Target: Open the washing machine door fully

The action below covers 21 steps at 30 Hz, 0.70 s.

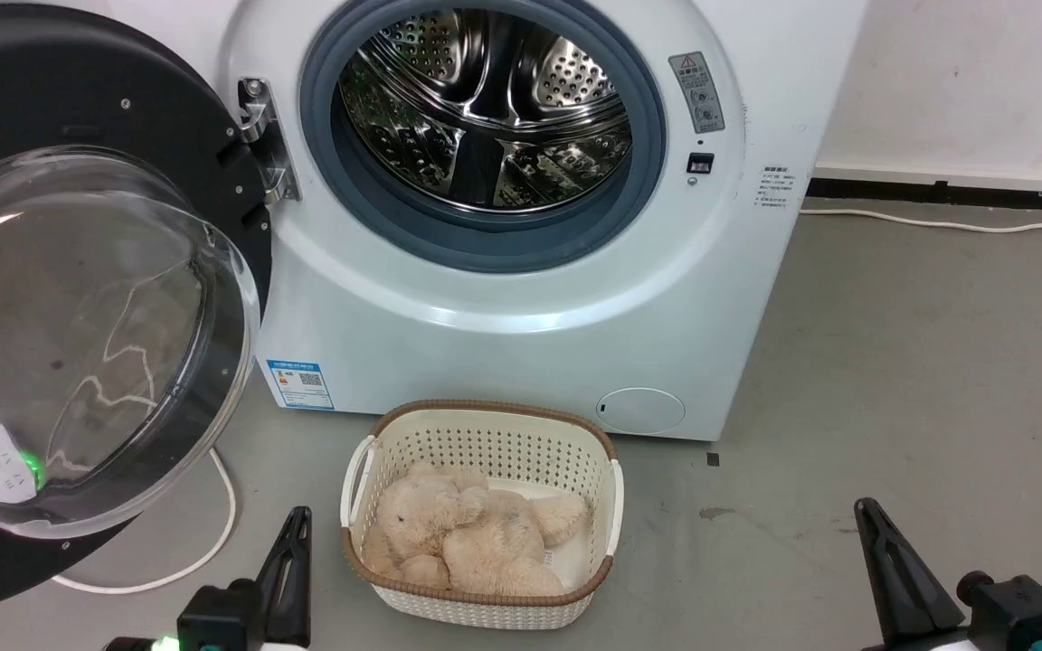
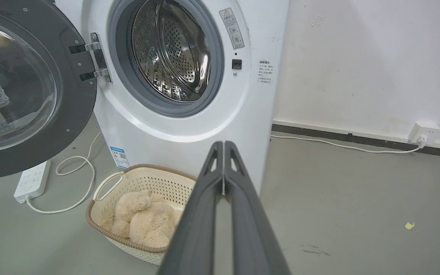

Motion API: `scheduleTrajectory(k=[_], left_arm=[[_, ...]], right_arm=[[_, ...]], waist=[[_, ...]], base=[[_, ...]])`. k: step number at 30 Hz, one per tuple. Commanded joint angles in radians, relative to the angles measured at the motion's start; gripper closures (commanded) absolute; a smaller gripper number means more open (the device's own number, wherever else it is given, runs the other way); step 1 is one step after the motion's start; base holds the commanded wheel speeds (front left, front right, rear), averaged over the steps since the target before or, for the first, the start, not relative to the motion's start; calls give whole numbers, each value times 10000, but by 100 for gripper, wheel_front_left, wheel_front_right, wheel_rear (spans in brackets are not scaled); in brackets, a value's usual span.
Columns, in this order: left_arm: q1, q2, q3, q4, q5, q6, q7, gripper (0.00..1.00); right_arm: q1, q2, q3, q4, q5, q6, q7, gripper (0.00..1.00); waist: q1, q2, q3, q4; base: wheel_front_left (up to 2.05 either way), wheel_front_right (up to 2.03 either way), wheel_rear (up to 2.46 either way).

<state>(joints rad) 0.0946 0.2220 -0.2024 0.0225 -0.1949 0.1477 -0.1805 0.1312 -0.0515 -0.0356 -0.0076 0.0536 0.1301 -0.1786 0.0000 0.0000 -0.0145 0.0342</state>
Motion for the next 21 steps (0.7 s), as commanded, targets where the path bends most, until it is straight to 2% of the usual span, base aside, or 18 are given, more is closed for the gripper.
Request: scheduleTrajectory(k=[1,21], left_arm=[[-202,-89,95,-37,84,-52,60,100],[-361,-437,507,-77,483,-356,433,100]], right_arm=[[-224,3,18,18,-72,2,33,100],[-457,5,90,30,-171,2,408,100]], waist=[[0,0,2,-3],[0,0,32,-76]], base=[[0,0,0],[0,0,0]])
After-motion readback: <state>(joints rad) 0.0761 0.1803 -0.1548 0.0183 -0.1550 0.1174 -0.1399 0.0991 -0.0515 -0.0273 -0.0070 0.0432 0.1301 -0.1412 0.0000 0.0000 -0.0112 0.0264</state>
